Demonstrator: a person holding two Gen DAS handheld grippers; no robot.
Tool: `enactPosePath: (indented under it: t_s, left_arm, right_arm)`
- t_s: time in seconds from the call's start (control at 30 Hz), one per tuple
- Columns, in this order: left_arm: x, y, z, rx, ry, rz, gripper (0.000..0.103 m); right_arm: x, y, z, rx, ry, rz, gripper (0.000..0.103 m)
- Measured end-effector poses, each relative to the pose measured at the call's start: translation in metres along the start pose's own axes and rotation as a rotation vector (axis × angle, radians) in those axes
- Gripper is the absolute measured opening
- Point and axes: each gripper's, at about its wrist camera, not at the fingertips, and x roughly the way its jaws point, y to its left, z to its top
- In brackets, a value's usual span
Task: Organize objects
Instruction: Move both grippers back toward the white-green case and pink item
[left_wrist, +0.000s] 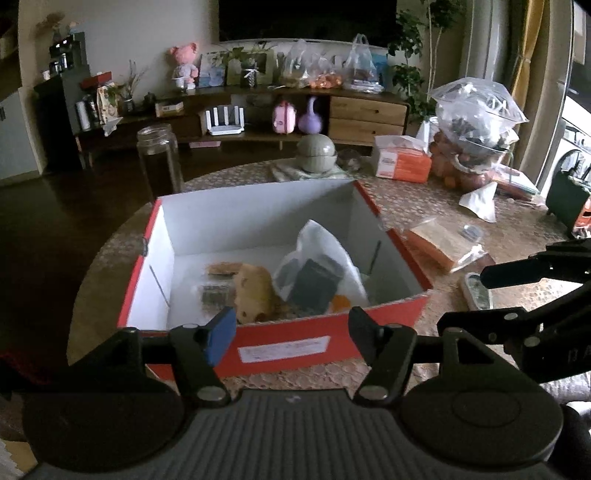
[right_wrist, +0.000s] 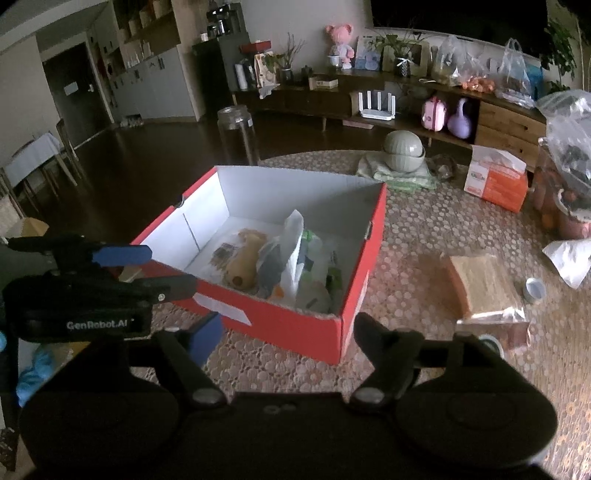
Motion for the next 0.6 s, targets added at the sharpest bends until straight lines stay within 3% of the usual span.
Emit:
enactPosePath:
  t_s: [0.13,0.27,0.6]
  left_arm:
    - [-0.003,-0.016,-0.004,0.01,0.005,-0.013,0.074]
    - [-0.004,-0.032,-0.006,0.022,0.013,-0.009,0.074]
    - [0.001,-0.071,-0.014,0.024,0.008,-0.097,0.082]
  right_arm:
    - [-0.012,-0.012,-0.01,0.015,-0.015,0.016,0.083]
    - [-0.026,-0.025,-0.023,0.021,-0.037,0.012,0.087]
    - [-0.056,-0.071,-0.064,0.088,-0.067,-0.047,0.103]
